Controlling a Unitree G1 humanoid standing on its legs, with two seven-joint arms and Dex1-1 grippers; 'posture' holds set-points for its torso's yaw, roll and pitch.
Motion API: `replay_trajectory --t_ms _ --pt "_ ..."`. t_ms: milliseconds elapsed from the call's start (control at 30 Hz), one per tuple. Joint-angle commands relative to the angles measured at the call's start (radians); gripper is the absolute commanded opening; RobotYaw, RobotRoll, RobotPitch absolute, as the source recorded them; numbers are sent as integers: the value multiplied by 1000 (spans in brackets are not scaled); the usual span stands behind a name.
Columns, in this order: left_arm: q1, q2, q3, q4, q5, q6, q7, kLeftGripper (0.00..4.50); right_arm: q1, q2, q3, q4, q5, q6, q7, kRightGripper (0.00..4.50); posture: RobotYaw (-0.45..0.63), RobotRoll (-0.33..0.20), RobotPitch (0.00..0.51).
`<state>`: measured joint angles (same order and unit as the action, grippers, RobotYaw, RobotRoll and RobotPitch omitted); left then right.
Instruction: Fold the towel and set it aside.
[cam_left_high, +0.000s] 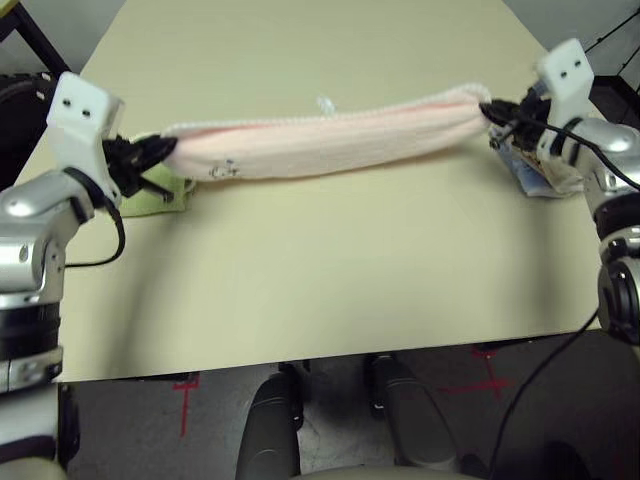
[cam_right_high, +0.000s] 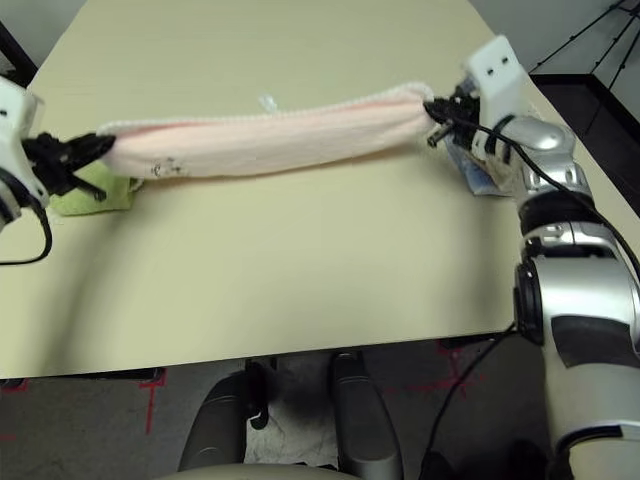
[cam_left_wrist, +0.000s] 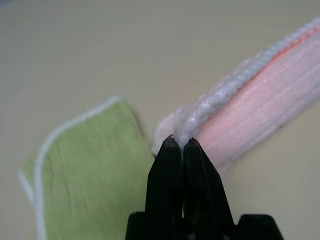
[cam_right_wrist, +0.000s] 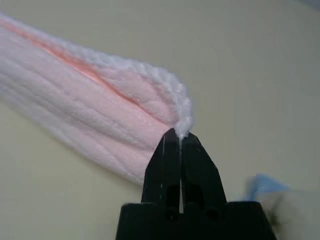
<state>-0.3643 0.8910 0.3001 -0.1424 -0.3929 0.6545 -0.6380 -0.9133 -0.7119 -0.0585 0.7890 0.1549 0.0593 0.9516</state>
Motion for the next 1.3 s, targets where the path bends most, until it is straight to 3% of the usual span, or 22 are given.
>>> replay_trajectory --t_ms 33,233,567,833,1300 --pt "61 48 70 -73 -41 79 -31 26 87 -80 -43 -188 66 179 69 0 -156 0 224" --pt "141 77 125 -170 -127 181 -80 26 213 -181 -46 -399 146 408 178 0 -155 0 223" --pt "278 118 234 -276 -222 293 -137 26 281 -293 -15 -492 190 557 328 0 -137 0 219" --pt "266 138 223 -238 -209 269 -135 26 276 -273 -13 -494 175 563 307 0 -134 0 219" --pt "132 100 30 -86 -108 130 -114 26 285 -185 9 -472 101 486 140 0 -162 0 235"
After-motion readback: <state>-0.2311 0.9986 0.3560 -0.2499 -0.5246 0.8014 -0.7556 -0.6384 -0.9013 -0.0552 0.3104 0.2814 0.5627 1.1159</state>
